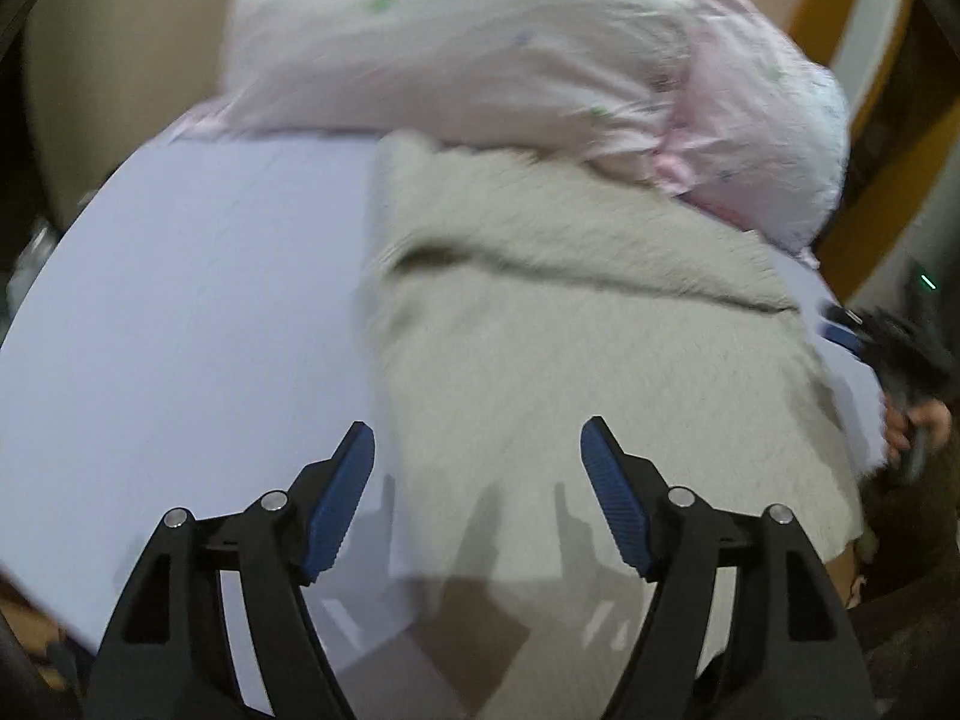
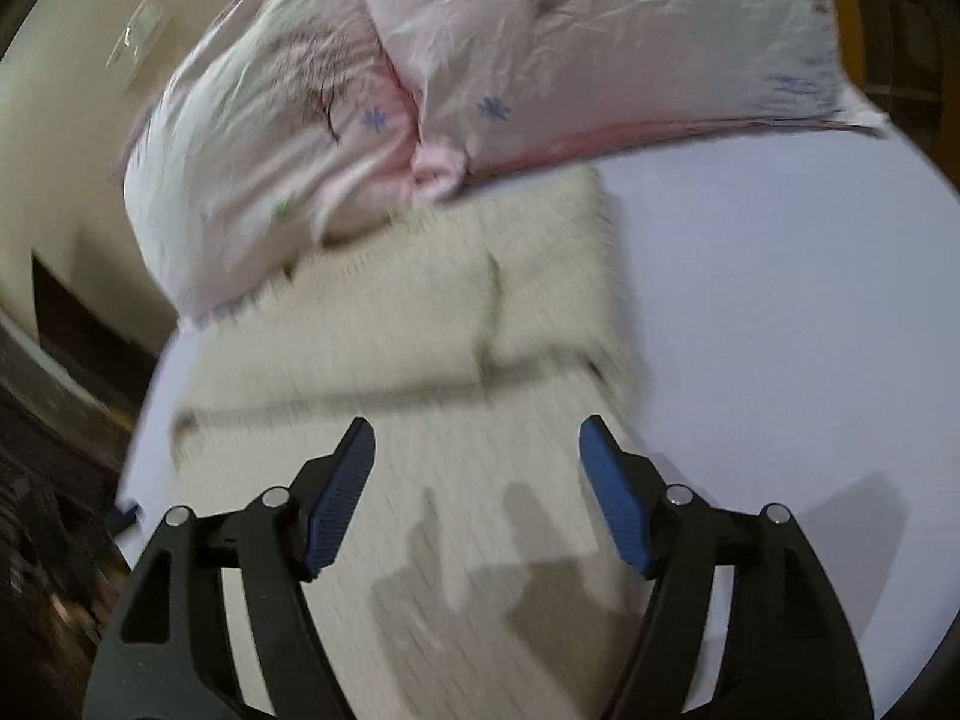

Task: Fold small clothes

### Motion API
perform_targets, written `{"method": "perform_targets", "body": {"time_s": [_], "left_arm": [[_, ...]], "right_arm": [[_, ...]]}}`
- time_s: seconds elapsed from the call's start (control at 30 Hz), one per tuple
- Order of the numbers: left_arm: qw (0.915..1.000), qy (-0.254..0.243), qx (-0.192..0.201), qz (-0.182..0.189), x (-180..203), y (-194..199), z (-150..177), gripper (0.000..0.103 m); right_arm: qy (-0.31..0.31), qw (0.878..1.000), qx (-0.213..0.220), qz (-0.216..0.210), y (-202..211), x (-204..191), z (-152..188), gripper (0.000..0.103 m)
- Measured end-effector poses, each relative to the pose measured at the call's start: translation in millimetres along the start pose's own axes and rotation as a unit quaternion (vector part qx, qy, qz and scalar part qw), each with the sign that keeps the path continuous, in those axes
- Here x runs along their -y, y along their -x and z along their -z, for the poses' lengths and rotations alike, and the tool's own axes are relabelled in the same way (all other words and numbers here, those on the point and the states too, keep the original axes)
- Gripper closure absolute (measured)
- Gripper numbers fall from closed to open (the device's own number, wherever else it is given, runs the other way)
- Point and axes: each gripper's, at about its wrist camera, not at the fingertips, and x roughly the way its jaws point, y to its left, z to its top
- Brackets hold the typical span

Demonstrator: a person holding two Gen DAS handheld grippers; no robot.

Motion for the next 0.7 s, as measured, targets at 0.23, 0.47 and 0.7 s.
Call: {"method": "perform_targets", "body": {"time_s": [0.23, 0.47, 0.7], "left_arm": [[0.997, 0.037, -0.049, 0.046, -12, 6, 47, 0.031], [0.9969, 0.021, -0.051, 0.057, 8, 17, 73, 0.05], [0.9932, 0.027, -0.072, 0.087, 15, 7, 65, 0.093]], "right_arm": [[-0.046, 0.998, -0.044, -0.005, 42, 38, 89, 0.042], [-0.053, 0.986, -0.084, -0.131, 53, 30, 140, 0.079], [-0.05, 0.969, -0.039, -0.237, 59, 10, 117, 0.096]]}}
